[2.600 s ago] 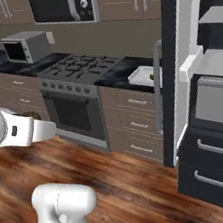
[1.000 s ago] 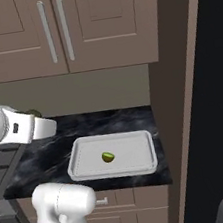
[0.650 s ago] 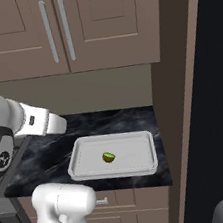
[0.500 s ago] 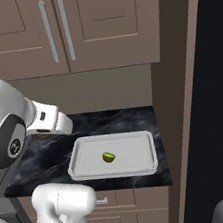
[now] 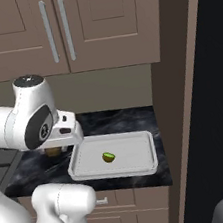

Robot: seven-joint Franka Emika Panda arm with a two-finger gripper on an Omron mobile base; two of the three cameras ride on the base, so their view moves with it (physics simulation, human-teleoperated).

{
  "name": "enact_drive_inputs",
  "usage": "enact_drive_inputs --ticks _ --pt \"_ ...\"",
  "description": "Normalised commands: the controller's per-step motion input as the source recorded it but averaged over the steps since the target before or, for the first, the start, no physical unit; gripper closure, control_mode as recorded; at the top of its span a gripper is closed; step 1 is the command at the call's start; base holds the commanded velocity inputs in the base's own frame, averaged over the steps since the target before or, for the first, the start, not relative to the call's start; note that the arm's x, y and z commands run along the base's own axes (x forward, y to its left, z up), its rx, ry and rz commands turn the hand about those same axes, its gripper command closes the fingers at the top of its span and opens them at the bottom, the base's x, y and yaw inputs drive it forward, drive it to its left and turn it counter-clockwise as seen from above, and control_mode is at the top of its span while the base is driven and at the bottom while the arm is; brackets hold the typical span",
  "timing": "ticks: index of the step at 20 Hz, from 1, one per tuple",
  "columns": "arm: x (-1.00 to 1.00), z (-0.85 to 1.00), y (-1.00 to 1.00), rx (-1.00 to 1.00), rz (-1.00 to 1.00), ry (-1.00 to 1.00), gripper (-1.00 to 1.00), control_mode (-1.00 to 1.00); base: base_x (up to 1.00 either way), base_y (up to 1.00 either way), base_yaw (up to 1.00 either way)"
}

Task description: Pick up both kiwis from the fridge and place them inside the tupperware on the counter.

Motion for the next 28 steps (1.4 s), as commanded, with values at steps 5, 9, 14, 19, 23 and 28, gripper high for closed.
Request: enact_drive_inputs --ticks 5,9,14,19,23,28 --pt "0.10 -0.56 0.00 0.00 0.05 0.00 1.00 -1.00 0.00 0.00 0.00" --pt "0.35 -0.42 0.00 -0.02 0.00 0.00 1.00 -1.00 0.00 0.00 0.00" --pt "0.52 -0.34 0.00 0.00 -0.05 0.00 1.00 -1.00 0.00 0.00 0.00" --pt "0.60 -0.37 0.00 0.00 -0.10 0.03 1.00 -1.00 0.00 0.00 0.00" --pt "0.55 -0.44 0.00 -0.01 -0.06 0.12 1.00 -1.00 0.00 0.00 0.00" --pt "0.53 -0.49 0.00 -0.05 -0.03 0.11 1.00 -1.00 0.00 0.00 0.00"
